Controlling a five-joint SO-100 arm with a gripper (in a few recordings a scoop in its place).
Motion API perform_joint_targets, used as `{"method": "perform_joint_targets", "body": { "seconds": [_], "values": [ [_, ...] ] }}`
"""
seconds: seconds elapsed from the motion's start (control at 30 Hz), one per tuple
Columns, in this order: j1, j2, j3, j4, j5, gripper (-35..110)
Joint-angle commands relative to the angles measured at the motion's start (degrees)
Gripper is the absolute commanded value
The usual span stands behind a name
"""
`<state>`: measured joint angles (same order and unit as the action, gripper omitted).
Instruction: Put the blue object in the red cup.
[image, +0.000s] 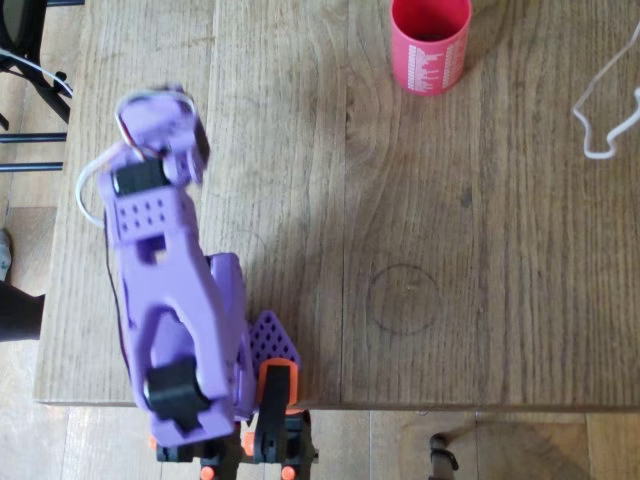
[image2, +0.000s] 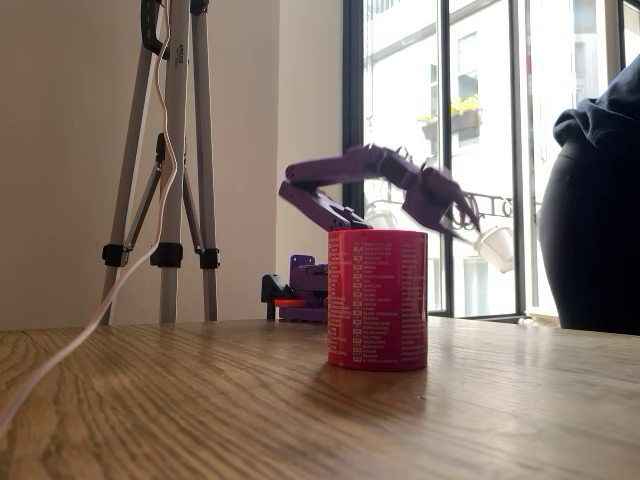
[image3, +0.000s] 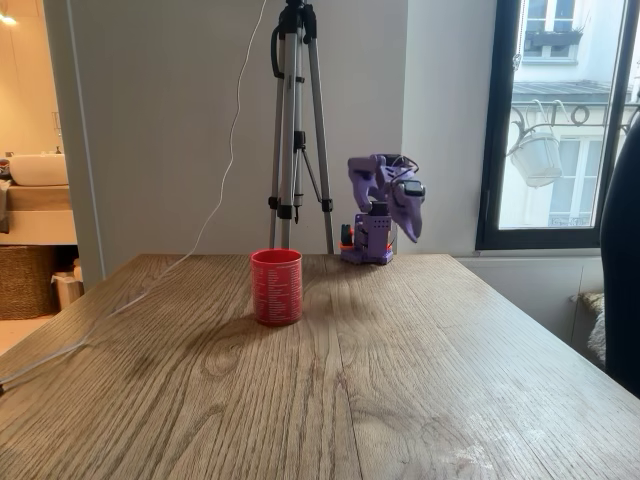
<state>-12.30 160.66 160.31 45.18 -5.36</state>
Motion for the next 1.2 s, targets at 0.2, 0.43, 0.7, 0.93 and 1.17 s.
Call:
{"method": "perform_joint_targets", "body": {
  "seconds": [0.2,0.43,0.7,0.93,1.17],
  "values": [
    [6.2,22.0,11.9,20.8,7.5,0],
    [11.1,28.5,13.1,23.7,9.0,0],
    [13.3,28.5,13.1,24.1,10.6,1],
    [17.8,28.6,13.2,23.5,13.3,1],
    [17.8,28.6,13.2,23.5,13.2,1]
  ]
}}
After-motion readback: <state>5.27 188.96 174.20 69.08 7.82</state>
